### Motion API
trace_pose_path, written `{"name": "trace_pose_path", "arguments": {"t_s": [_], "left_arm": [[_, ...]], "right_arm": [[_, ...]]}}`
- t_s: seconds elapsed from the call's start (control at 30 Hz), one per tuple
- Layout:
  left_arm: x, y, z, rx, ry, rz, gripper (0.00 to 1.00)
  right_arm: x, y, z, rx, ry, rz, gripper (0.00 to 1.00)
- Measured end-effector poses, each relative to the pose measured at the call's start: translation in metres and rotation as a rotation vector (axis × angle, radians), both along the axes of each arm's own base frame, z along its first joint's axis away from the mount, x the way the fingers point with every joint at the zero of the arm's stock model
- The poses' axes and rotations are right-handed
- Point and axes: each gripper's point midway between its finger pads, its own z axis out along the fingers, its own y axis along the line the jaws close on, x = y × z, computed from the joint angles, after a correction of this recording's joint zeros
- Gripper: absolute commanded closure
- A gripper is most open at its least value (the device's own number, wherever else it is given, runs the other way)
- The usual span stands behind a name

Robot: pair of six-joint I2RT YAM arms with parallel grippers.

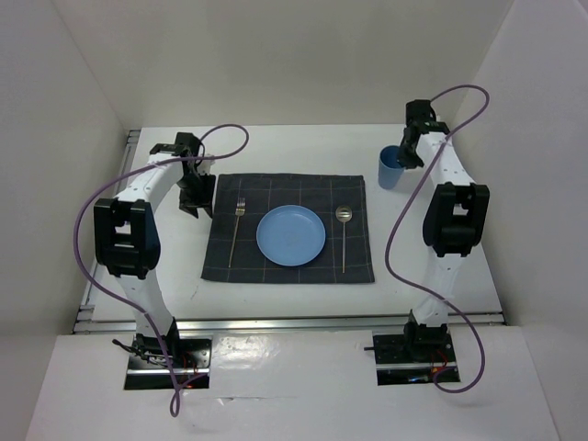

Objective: Set the dinner table for one person

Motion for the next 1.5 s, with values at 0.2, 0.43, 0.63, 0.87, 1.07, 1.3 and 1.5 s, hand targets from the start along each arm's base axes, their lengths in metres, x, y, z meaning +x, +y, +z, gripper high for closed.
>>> {"name": "trace_pose_path", "arguments": {"t_s": [0.2,0.43,0.63,0.87,1.07,1.3,1.5], "left_arm": [[-0.002,0.001,-0.003,0.003,0.005,-0.001,0.47],[-0.009,0.004,-0.01,0.02,0.028,0.002,0.47],[-0.01,0.004,-0.013,0.022,0.031,0.002,0.47],[-0.011,0.004,-0.016,0.023,0.036,0.002,0.47],[-0.011,0.004,-0.016,0.022,0.034,0.002,0.47],[-0.011,0.004,-0.016,0.022,0.033,0.001,0.47],[-0.011,0.004,-0.016,0.022,0.032,-0.002,0.47]], "right_arm": [[-0.005,0.059,0.039,-0.079,-0.056,0.139,1.0],[-0.019,0.146,0.055,-0.013,-0.083,0.362,1.0],[-0.024,0.159,0.031,-0.004,-0.016,0.401,1.0],[-0.026,0.175,0.015,0.016,0.014,0.442,1.0],[-0.026,0.177,-0.003,0.017,0.053,0.45,0.85],[-0.025,0.179,-0.01,0.018,0.068,0.46,0.57],[-0.011,0.182,0.015,0.02,-0.004,0.458,0.19]]}}
